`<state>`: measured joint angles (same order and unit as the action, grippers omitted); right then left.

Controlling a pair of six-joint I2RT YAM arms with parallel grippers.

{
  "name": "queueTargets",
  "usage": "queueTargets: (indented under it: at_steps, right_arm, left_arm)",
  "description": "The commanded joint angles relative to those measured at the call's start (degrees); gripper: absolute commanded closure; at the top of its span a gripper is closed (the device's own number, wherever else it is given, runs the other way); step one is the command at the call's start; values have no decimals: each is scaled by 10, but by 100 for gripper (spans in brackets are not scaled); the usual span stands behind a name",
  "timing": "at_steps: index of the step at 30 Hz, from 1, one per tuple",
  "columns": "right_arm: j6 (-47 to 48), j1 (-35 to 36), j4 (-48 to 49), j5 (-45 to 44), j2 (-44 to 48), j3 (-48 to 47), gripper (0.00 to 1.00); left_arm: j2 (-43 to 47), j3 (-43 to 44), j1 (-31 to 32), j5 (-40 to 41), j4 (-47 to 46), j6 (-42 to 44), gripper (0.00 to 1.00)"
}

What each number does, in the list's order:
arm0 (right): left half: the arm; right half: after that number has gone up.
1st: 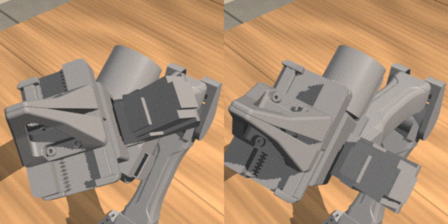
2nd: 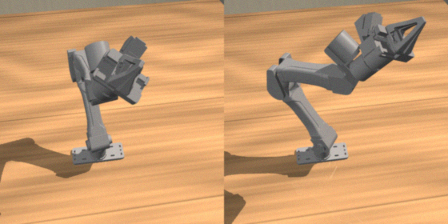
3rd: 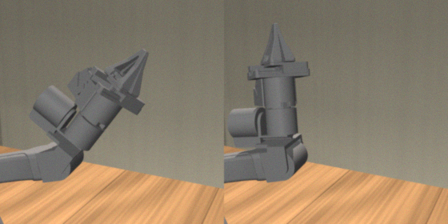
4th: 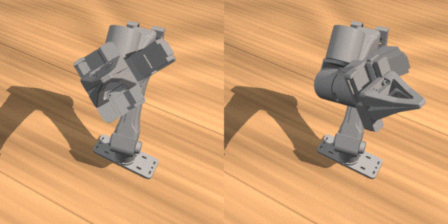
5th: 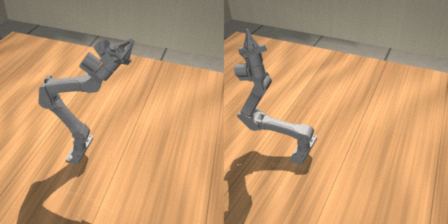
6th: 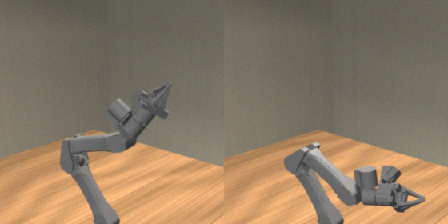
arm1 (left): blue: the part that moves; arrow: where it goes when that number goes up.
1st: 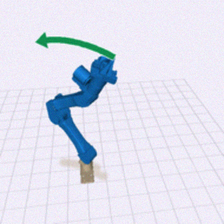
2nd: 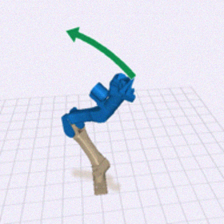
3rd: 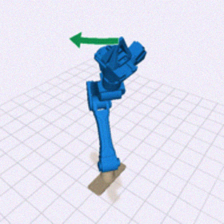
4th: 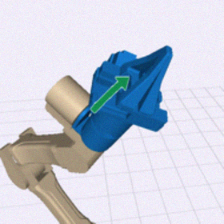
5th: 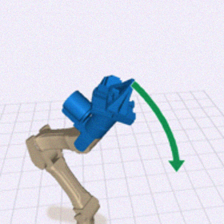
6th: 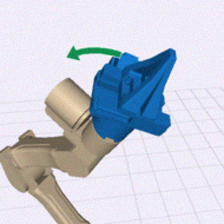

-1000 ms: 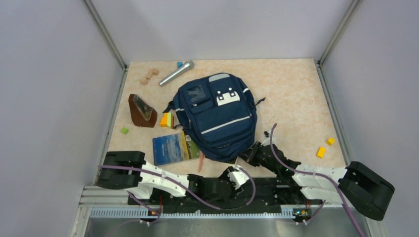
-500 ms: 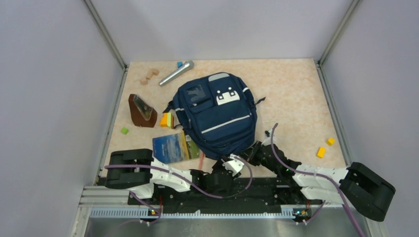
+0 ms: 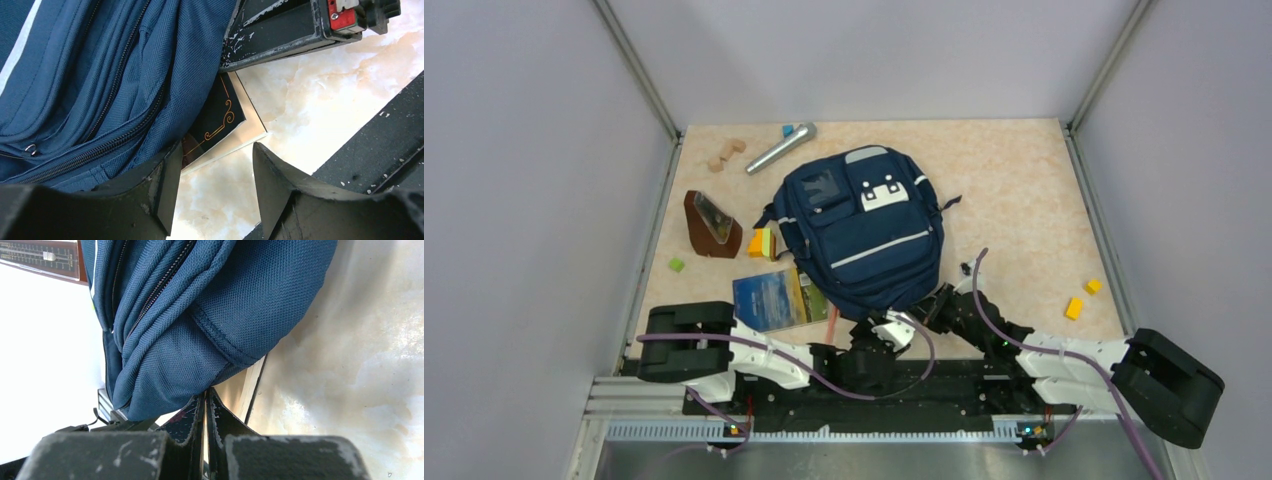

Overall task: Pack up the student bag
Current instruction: Pick up the book from the center of the board.

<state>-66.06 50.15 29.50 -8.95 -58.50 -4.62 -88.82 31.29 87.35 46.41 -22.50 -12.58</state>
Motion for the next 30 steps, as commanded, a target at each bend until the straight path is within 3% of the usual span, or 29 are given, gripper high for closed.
queueTargets:
  at_steps: [1,8,14,16,21,22,24,27,30]
  right_arm:
    - [-3,3,72,-12,4,-32,100]
    - [-5,3,85,-4,-5,-33,100]
    - [-6,3,85,-3,-5,-33,100]
    - [-4,3,82,-3,-1,-33,100]
    - [0,3,47,-17,30,-33,100]
    - [2,3,34,-22,42,-33,100]
    - [12,3,-6,-33,75,-38,100]
    - [42,3,-100,-63,139,-56,85]
    - [62,-2,-185,-98,211,-62,60]
  left_arm:
    - [-13,2,-4,42,-48,37,41]
    - [-42,-3,-15,41,-98,73,38]
    - [-50,-13,-30,39,-154,101,46]
    - [-57,-14,-30,34,-177,119,52]
    - [-69,-5,-30,37,-202,150,95]
    - [-65,-3,-30,38,-201,152,100]
    - [-53,-1,-30,50,-199,153,100]
    - [-23,4,-35,60,-181,145,100]
    - [23,23,-51,36,-111,105,100]
